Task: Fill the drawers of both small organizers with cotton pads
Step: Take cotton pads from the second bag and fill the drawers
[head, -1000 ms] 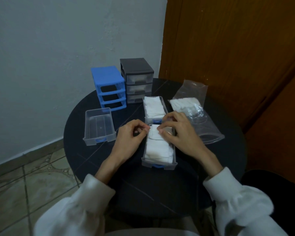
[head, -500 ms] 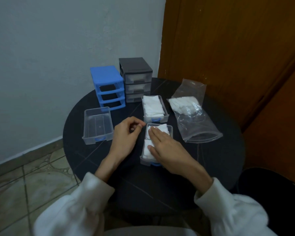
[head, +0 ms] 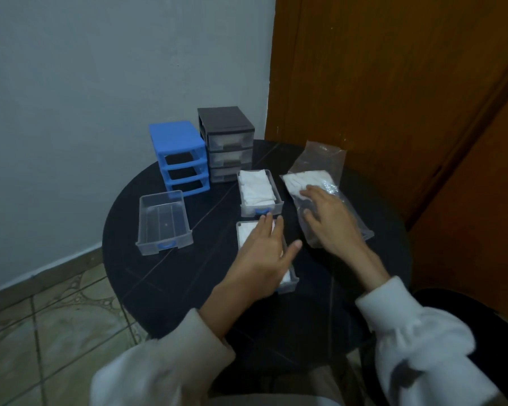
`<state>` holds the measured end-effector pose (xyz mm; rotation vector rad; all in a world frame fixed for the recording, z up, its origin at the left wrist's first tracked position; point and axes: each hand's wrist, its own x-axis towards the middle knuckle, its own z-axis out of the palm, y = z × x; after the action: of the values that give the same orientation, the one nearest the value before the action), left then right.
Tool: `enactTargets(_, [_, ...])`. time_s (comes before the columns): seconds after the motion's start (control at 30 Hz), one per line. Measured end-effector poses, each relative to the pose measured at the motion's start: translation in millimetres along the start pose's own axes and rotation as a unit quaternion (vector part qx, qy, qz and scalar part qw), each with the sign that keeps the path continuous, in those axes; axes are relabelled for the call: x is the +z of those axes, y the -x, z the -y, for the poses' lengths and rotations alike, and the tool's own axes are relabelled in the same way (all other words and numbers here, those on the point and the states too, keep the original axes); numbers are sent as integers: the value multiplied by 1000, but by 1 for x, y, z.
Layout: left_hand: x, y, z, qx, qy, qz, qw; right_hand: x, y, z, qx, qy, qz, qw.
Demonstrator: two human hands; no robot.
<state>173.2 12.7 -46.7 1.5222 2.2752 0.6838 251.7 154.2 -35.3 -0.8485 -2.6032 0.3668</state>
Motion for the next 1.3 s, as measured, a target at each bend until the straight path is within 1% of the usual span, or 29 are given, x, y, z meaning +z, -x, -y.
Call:
enactTargets(0.07, [7, 1, 3, -26, -95, 35, 994, 4, -10, -8, 29, 51, 30, 998])
enactTargets(0.13, [8, 5, 8, -34, -142, 38, 989, 11, -15, -10, 44, 68, 67, 995])
enactTargets(0.2, [3, 11, 15, -43, -146, 39, 988, 18, -15, -8, 51, 68, 88, 992])
enactTargets(0.3, [-6, 16, 29, -61, -125, 23, 990, 27, -14, -4, 66, 59, 108, 990])
enactTargets(0.47, [-14, 12, 43, -74, -142, -5, 987, 40, -14, -6, 63, 67, 113, 989])
enactTargets(0.67, [-29, -14, 55, -89, -161, 1, 983, 51, -14, -12, 64, 45, 104, 992])
enactTargets(0.77, [-37, -30, 61, -97, -178, 12, 979, 53, -14, -14, 61, 44, 97, 992])
enactTargets(0.9, [-44, -49, 65, -102, -175, 23, 979, 55, -12, -15, 60, 51, 89, 993])
enactTargets(1.07, [-48, -63, 71, -104, -172, 7, 980, 52, -9, -13, 57, 52, 80, 994])
enactTargets(1.13, [-50, -68, 72, -108, -166, 1, 980, 48, -7, -10, 60, 63, 67, 994])
enactTargets(1.2, [-50, -70, 70, -106, -171, -16, 980, 43, -3, -6, 73, 63, 34, 995])
enactTargets(1.23, [-49, -70, 68, -97, -167, -43, 980, 41, -1, -3, 78, 51, 1, 996])
enactTargets(1.3, [-43, -67, 58, -58, -129, -135, 981, 34, 2, 2, 77, 20, -90, 993])
